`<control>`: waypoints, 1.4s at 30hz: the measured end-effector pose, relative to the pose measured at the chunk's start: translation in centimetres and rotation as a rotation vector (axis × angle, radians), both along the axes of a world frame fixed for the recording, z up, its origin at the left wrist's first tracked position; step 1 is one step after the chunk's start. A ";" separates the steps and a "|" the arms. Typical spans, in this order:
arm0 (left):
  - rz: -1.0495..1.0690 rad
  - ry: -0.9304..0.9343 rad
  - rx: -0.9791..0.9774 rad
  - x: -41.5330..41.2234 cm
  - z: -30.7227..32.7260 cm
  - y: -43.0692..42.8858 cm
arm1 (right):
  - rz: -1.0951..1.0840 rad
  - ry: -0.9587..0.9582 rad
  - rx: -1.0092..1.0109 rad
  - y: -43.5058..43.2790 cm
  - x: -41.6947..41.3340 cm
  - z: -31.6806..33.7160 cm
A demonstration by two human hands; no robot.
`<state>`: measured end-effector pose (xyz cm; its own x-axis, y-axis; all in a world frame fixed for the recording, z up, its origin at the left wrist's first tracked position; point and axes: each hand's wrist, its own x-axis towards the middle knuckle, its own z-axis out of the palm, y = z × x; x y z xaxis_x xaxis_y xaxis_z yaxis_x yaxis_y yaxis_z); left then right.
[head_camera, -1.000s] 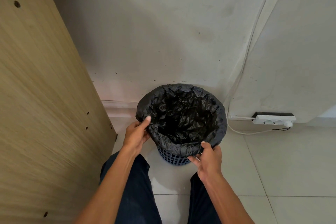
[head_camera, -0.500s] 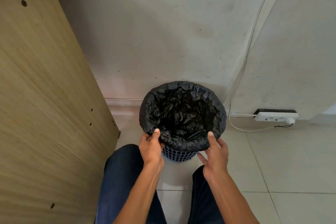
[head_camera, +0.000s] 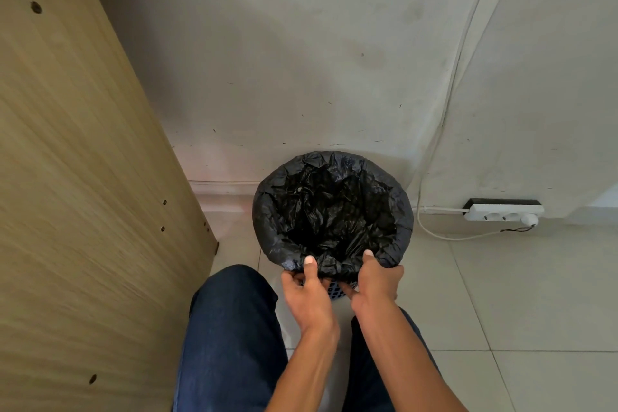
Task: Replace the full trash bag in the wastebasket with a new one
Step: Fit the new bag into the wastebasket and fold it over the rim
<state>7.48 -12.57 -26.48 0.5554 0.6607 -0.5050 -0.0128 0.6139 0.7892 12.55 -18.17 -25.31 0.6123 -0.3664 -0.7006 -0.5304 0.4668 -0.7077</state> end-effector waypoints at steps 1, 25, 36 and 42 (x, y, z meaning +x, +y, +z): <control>-0.002 -0.008 -0.015 0.0 0.1 -0.1 | -0.014 -0.015 -0.005 0.0 0.0 -0.1; -0.109 0.045 -0.119 2.1 -0.2 7.3 | 0.008 -0.250 -0.100 -1.5 0.5 -1.2; -0.229 0.030 -0.160 2.6 -0.2 10.8 | 0.045 -0.271 -0.082 -2.4 1.1 -1.2; -0.343 0.041 -0.111 2.7 0.9 11.2 | 0.063 -0.256 -0.065 -2.2 1.1 -0.5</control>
<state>10.23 -1.34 -25.57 0.7131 0.3797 -0.5894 0.2385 0.6592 0.7132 13.63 -20.37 -25.84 0.7893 -0.3614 -0.4963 -0.3568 0.3879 -0.8499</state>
